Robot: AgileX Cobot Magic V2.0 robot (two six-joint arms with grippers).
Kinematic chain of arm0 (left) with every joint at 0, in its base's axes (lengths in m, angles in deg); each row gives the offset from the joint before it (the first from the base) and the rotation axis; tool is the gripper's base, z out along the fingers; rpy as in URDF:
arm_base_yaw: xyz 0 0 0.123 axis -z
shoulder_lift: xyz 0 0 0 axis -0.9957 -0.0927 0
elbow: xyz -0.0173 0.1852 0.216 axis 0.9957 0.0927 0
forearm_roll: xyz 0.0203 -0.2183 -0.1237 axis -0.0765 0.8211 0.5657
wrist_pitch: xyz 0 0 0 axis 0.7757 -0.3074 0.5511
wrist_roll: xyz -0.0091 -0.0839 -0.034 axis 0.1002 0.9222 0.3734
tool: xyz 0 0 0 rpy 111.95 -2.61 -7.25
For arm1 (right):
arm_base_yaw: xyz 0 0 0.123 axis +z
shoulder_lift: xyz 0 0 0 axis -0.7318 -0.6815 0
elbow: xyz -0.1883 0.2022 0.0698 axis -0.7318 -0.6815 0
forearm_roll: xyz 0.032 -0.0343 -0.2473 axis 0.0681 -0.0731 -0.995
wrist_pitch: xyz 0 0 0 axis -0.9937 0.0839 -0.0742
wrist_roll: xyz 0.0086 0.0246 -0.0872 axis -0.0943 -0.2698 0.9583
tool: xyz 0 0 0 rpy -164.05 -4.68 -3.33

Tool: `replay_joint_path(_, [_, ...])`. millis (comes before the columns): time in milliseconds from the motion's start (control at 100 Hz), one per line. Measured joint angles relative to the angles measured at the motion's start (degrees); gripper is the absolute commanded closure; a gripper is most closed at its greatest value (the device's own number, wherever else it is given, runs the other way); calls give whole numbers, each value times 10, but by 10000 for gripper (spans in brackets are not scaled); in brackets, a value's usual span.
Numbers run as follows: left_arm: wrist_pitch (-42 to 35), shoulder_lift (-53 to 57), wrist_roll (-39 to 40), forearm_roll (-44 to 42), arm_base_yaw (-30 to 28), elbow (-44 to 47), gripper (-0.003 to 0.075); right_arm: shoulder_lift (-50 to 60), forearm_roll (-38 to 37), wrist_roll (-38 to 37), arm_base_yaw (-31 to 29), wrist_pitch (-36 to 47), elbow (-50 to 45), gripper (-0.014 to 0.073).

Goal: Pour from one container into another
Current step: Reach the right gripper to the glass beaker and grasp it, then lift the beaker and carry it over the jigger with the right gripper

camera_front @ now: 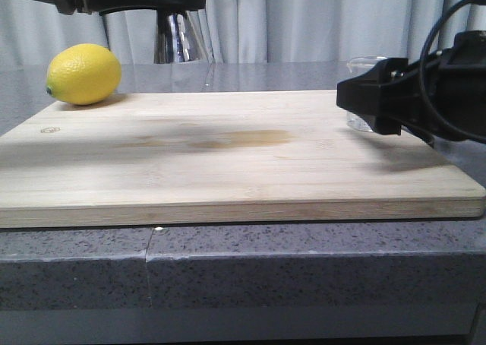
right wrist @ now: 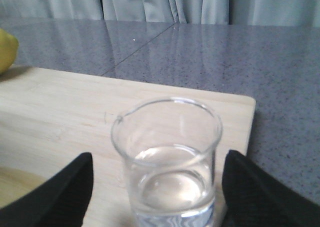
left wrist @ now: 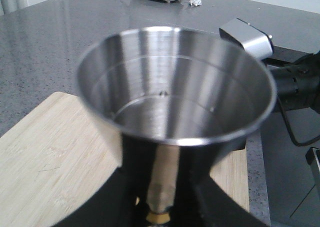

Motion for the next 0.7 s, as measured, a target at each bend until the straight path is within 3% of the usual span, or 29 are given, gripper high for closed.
replay_joint_path(590, [4,0,13,-13,0,0,740,-43,-10,7,-16,0,36,109])
replay_joint_path(700, [4,0,13,-14,0,0,740,-43,-11,7,-16,0,36,172])
